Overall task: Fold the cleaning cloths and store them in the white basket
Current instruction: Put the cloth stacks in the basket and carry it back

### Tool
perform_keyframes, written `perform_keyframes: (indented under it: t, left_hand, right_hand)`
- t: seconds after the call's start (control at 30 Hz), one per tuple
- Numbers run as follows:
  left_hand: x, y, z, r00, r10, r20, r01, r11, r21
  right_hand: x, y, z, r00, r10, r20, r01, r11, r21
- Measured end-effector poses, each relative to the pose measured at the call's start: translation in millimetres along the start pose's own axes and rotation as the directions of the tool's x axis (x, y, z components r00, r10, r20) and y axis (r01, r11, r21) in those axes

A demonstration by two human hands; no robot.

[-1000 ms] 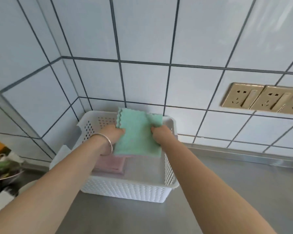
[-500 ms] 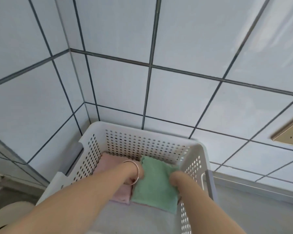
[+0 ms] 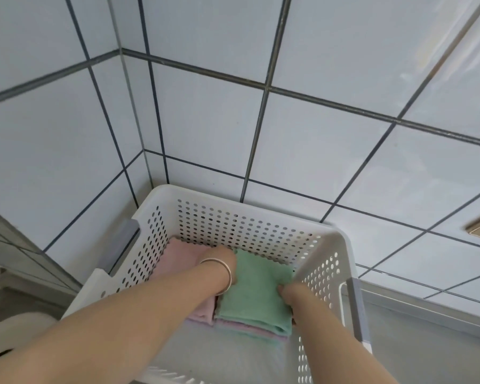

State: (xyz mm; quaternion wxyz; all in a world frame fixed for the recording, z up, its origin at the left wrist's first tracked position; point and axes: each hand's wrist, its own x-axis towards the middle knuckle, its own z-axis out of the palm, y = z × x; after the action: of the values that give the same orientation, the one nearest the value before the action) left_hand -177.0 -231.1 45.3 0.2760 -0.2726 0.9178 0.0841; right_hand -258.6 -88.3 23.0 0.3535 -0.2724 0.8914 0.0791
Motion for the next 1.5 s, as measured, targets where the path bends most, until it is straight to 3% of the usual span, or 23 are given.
perform_keyframes:
  t: [0.1,0.17,0.23,0.3,0.37,0.47,0.8,1.0,1.07,1.13,1.17,1.23,1.27,1.3,1.33,1.4,1.5]
  left_hand:
    - [-3.7,3.6,-1.2,0.990,0.074,-0.121,-0.059,0.990,0.125]
    - [-11.5,2.7,-7.1,0.958,0.181,-0.222,-0.143,0.974,0.176]
    - [-20.1,-3.9,-3.9,0.939,0.293,-0.181,-0.252,0.942,0.221]
    - [-26.4,-14.0,8.5,0.952,0.303,-0.038,-0.286,0.929,0.235]
    - [-27.8,-20.5,24.7,0.964,0.254,0.073,-0.264,0.942,0.208]
    - [-19.9,-23.4,43.1,0.968,0.229,0.097,-0.243,0.955,0.171]
    - [-1.0,-23.3,58.0,0.964,0.224,0.141,-0.241,0.964,0.113]
    - [-6.6,-18.6,7.2,0.957,0.221,0.185,-0.219,0.975,-0.032]
    - [-22.7,-24.2,-22.8,0.971,0.222,0.083,-0.201,0.956,-0.214]
    - [-47.8,-40.7,-49.6,0.978,0.168,-0.124,-0.199,0.928,-0.316]
    - [-62.2,-52.0,-60.1,0.962,0.128,-0.241,-0.201,0.930,-0.308]
    - [-91.3,-77.4,-69.6,0.898,0.034,-0.439,-0.182,0.936,-0.300]
    - [-104.0,-89.0,-67.8,0.863,-0.014,-0.506,-0.168,0.935,-0.314]
    - [-115.0,-98.5,-63.5,0.823,-0.058,-0.565,-0.158,0.933,-0.325]
    - [-121.0,-107.5,-57.8,0.788,-0.101,-0.607,-0.144,0.928,-0.343]
    - [-131.3,-119.9,-43.3,0.744,-0.195,-0.639,-0.122,0.900,-0.418]
    - [-136.4,-128.8,-26.1,0.727,-0.284,-0.625,-0.078,0.870,-0.486]
  right_hand:
    - [-19.9,-14.5,-14.5,0.994,0.111,-0.021,-0.106,0.980,0.168]
    - [-32.5,-21.6,-29.2,0.979,0.109,-0.172,-0.084,0.986,0.142]
    - [-44.2,-28.7,-38.2,0.952,0.050,-0.304,-0.052,0.999,0.001]
    - [-51.4,-35.7,-32.1,0.934,-0.077,-0.348,0.045,0.994,-0.099]
    - [-48.3,-34.5,-11.0,0.945,-0.204,-0.256,0.165,0.972,-0.166]
    - [-32.2,-26.0,14.6,0.967,-0.218,-0.132,0.188,0.960,-0.207]
    - [-14.4,-33.2,28.2,0.984,-0.158,-0.081,0.124,0.939,-0.321]
    - [-31.0,-48.5,-0.6,0.976,-0.172,-0.137,0.111,0.923,-0.369]
    - [-47.7,-48.9,-22.8,0.955,-0.217,-0.204,0.147,0.938,-0.313]
    - [-71.7,-43.3,-46.4,0.896,-0.238,-0.374,0.190,0.968,-0.161]
    - [-83.9,-37.5,-55.9,0.836,-0.219,-0.503,0.213,0.975,-0.069]
    - [-108.4,-20.1,-66.8,0.626,-0.089,-0.775,0.258,0.961,0.099]
    - [-118.1,-10.3,-65.8,0.530,-0.004,-0.848,0.254,0.955,0.154]
    - [-123.8,-0.4,-60.4,0.483,0.090,-0.871,0.215,0.952,0.217]
    - [-126.6,8.7,-54.1,0.488,0.188,-0.852,0.154,0.943,0.296]
    - [-131.5,21.0,-37.9,0.602,0.353,-0.716,0.079,0.866,0.494]
    - [-136.6,27.3,-22.9,0.753,0.405,-0.518,0.116,0.693,0.711]
